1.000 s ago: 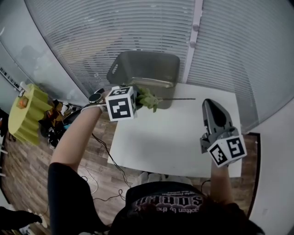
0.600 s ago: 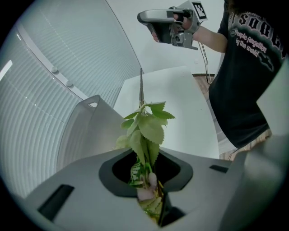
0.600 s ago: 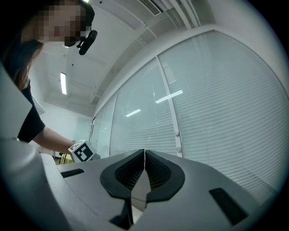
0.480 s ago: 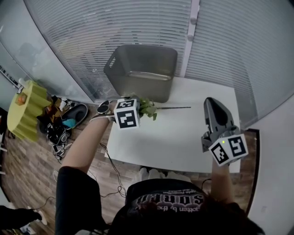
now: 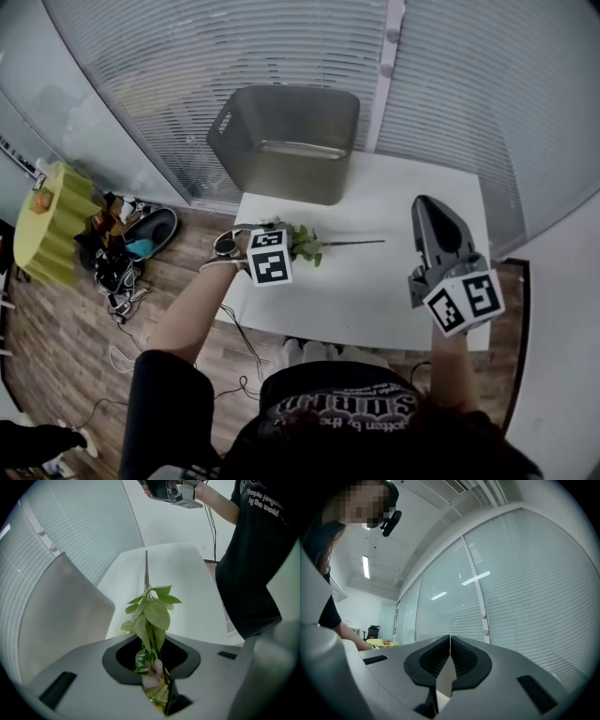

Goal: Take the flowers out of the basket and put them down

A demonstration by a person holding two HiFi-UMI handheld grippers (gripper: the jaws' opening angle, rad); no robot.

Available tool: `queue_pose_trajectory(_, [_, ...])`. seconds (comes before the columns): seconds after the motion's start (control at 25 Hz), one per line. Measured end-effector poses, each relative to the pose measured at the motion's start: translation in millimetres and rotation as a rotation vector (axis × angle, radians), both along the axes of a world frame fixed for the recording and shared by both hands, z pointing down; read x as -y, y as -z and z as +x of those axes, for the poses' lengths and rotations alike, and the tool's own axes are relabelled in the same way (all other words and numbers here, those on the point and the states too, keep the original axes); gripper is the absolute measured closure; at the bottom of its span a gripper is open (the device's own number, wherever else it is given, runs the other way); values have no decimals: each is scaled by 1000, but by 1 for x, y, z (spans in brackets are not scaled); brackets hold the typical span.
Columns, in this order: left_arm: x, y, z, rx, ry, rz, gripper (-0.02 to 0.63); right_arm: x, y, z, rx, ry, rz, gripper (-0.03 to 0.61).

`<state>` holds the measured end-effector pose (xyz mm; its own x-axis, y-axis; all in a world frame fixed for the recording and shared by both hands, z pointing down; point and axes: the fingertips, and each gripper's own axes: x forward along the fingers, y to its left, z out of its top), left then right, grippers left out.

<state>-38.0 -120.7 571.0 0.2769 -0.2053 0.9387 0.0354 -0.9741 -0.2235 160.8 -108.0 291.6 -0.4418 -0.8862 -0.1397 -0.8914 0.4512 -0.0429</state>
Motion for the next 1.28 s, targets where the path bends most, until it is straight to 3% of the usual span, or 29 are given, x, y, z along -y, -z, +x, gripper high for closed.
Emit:
queue_pose_trajectory(0.64, [-17,-57,0,50,-7,-39,505,2,-9,7,0,-18,-18,549])
queue_pose_trajectory(0.96, [-20,-65,4,42,-29,-20,445,3,-9,6,-2,-19,-23,549])
queue_pose_trajectory(1.28, [-22,-60,10,-28,-6,-17,366,2,-11,5,-2,-22,-28,549])
